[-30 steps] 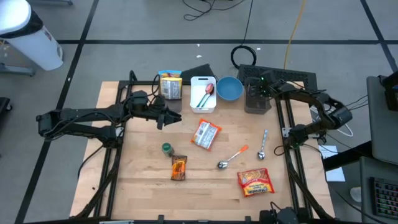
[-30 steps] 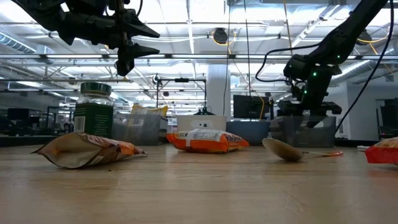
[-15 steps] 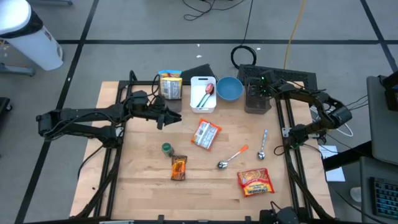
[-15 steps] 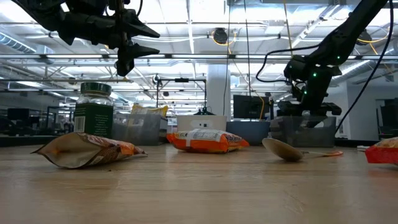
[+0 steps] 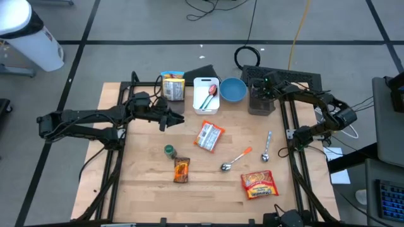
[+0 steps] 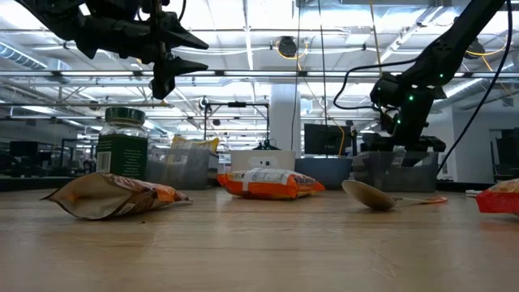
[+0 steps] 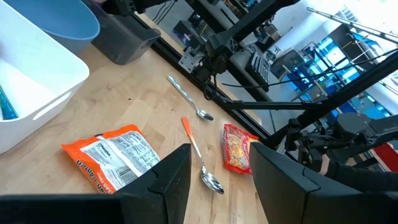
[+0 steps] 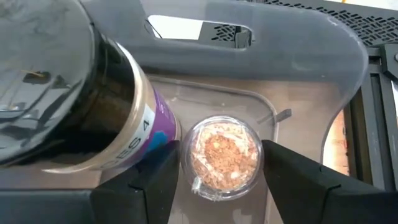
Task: Pick & Place Food Item
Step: Put the brown spice bottle into the right black bin
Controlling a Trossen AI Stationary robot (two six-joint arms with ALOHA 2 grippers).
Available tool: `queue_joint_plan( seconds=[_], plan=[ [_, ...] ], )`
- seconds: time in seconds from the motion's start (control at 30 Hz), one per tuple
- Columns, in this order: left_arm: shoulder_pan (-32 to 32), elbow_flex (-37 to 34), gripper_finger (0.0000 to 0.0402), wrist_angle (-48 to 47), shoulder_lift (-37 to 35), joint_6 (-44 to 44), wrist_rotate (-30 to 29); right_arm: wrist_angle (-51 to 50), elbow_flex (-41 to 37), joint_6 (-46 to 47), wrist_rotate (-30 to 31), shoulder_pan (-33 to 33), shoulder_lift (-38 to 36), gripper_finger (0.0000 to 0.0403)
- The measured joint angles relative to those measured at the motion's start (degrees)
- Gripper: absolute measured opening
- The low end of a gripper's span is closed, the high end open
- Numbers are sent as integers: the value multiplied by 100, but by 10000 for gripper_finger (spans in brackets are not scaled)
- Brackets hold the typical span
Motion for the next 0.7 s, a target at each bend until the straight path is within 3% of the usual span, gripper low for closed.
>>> queue_joint_plan(
  seconds=[0.5, 0.7],
  plan=[
    [0, 0, 170, 2, 0, -17, 0, 188, 6, 44, -215, 0, -11, 270],
    [0, -1, 170, 2, 0, -17, 0, 131, 7, 42, -299, 2, -87, 275]
  ],
)
